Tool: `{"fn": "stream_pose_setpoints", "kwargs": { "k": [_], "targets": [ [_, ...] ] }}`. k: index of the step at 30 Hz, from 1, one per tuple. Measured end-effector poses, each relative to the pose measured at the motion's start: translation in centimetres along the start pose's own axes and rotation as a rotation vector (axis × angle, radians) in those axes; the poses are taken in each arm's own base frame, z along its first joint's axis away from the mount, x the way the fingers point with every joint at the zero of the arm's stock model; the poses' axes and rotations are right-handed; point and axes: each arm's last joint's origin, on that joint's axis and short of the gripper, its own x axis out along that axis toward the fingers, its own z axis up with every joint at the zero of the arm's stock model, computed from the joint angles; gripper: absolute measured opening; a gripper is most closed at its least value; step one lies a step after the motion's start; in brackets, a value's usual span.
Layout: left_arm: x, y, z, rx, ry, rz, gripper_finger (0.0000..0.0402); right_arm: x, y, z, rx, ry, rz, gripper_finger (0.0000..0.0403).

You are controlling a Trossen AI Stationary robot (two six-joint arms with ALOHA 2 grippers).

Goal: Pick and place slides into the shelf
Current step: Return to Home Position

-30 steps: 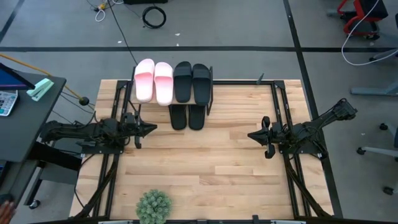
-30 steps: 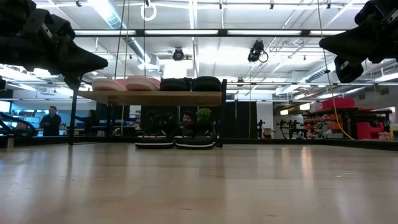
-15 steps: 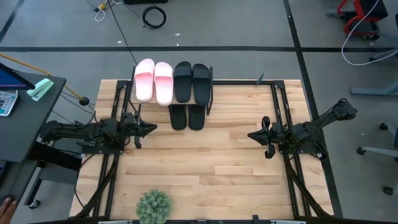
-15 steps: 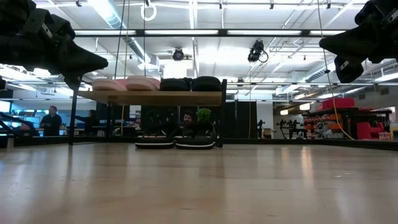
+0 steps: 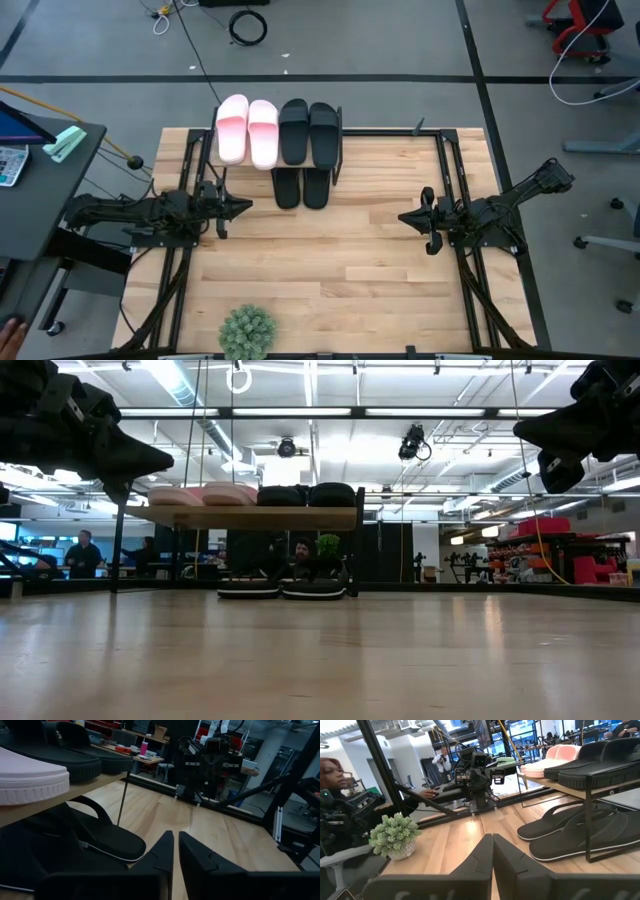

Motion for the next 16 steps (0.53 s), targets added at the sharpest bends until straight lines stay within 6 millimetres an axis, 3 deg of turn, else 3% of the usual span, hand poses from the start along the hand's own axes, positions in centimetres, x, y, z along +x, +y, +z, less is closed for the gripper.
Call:
{"fn": "stream_pose_setpoints", "kwargs": {
  "k": [16],
  "targets": [
    [0.0,0.0,0.0,0.0,0.0,0.0,0.0031,0.0,0.0,0.0,0.0,0.0,0.0,0.0014]
  ]
}}
